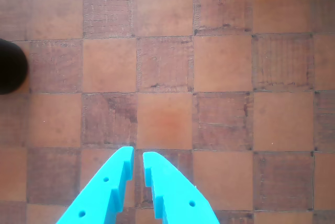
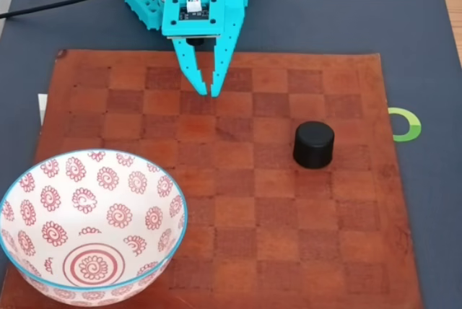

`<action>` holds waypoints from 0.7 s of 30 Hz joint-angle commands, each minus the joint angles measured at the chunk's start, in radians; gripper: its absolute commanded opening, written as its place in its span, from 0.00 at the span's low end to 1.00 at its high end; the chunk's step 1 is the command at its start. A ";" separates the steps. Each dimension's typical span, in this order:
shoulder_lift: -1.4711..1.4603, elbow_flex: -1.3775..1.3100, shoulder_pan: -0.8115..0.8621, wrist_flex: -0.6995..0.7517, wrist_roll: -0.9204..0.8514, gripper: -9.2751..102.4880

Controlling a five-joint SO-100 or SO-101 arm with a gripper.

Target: Grasp a black cylinder and put it in a bowl.

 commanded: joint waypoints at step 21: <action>0.055 -0.141 -0.006 0.006 -0.008 0.08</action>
